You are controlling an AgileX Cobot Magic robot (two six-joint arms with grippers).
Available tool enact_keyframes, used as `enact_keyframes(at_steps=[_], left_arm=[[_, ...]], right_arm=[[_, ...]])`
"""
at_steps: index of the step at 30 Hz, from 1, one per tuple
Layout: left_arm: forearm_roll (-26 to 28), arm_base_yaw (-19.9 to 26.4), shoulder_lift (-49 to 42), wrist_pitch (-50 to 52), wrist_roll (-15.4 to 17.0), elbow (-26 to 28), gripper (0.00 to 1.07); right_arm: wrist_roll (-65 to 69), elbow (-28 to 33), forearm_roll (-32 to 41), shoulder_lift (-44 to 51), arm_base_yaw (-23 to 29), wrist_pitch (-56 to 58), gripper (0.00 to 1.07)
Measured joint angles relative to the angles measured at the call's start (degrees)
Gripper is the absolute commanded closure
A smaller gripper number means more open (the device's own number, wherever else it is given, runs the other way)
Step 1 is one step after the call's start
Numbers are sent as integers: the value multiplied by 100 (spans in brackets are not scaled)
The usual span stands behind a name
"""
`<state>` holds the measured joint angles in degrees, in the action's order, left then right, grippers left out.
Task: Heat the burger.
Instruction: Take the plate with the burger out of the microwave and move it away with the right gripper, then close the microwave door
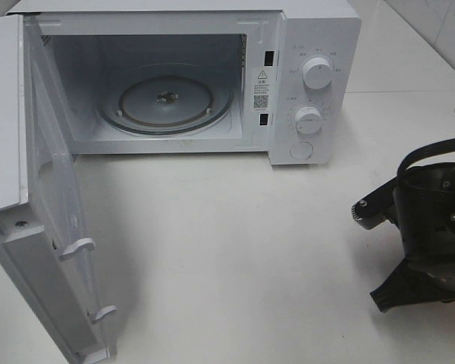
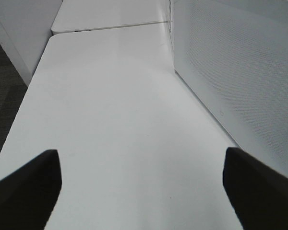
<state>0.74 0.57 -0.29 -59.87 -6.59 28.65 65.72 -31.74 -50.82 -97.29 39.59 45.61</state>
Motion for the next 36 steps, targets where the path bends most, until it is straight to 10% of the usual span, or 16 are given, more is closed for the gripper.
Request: enact_keyframes(at_steps=[11, 24, 36], left_arm=[[0, 0, 0, 0, 0, 0, 22], [0, 0, 0, 0, 0, 0, 22], [0, 0, 0, 0, 0, 0, 22]], right_arm=[[206, -11, -332, -424, -286, -327, 88], [80, -11, -304, -258, -298, -773, 45], [-2246, 0, 1713, 1719, -298, -1003, 31]])
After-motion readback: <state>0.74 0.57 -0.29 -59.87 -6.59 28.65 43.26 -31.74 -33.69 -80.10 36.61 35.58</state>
